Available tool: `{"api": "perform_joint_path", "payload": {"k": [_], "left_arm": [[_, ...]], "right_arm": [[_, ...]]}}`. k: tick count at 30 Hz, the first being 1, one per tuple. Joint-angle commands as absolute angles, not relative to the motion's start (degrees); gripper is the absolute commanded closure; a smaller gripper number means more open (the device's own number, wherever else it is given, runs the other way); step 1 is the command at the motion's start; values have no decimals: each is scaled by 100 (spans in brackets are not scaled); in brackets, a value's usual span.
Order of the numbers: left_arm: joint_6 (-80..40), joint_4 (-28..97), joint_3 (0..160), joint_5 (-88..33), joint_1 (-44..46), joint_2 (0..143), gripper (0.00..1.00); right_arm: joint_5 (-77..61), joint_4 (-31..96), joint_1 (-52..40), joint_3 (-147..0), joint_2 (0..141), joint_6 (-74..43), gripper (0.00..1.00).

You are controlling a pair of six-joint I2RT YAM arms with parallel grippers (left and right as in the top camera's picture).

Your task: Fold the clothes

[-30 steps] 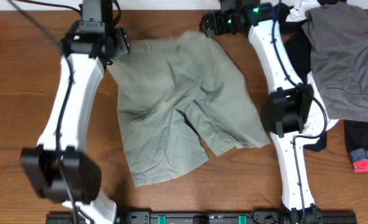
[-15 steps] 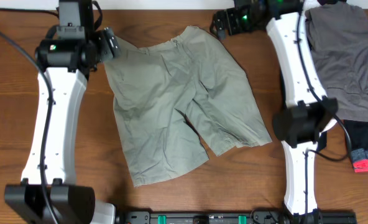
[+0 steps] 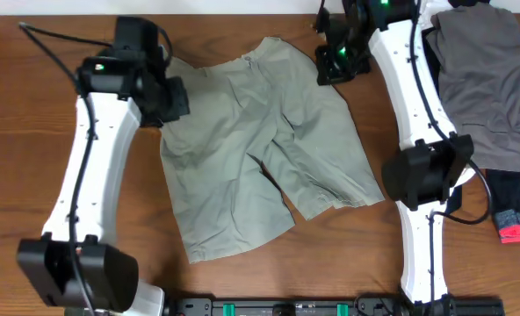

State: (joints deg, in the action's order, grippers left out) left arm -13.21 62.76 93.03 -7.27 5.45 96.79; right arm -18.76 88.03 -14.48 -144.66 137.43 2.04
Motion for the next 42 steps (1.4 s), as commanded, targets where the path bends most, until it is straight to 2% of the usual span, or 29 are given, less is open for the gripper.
{"api": "perform_joint_path", "payload": {"k": [1,9,10,11,13,14,17,24,29,34,37,39,42], "left_arm": [[-1288,6173,9043,-854,652,9970,94],[-1245,5336,8941,-790,589,10337,93],[-1243,5245,8941,-788,572,10353,89],[-1219,5170,8941,-790,554,10359,76],[-1199,5039,8941,-788,541,10368,64],[-1194,4998,8941,-790,541,10368,62],[-1203,5052,8941,-792,543,10368,62],[-1205,5155,8941,-792,543,10368,62],[-1205,5155,8941,-792,543,10368,62],[-1205,5151,8941,-792,543,10368,61],[-1205,5113,8941,-792,543,10368,61],[-1203,5063,8941,-790,543,10368,60],[-1203,4947,8941,-692,541,10368,52]], "right_arm": [[-2250,8687,-1564,-13937,13887,460,98],[-2379,8195,-1831,-12899,13887,469,98],[-2368,8064,-1844,-12682,13887,414,98],[-2349,7929,-1850,-12466,13887,344,98],[-2305,7671,-1848,-12101,13887,298,98],[-2215,7526,-1839,-11939,13887,237,98],[-1704,6987,-1767,-11489,13887,145,99],[-1538,5605,-1411,-11034,13887,198,98],[-711,3618,-1354,-10407,13889,438,85],[-178,2060,-1354,-9918,13906,298,79],[410,1219,-1343,-9848,13987,259,69],[596,805,-1319,-9861,13996,261,57],[495,1070,-1282,-10283,13974,257,42]]}}
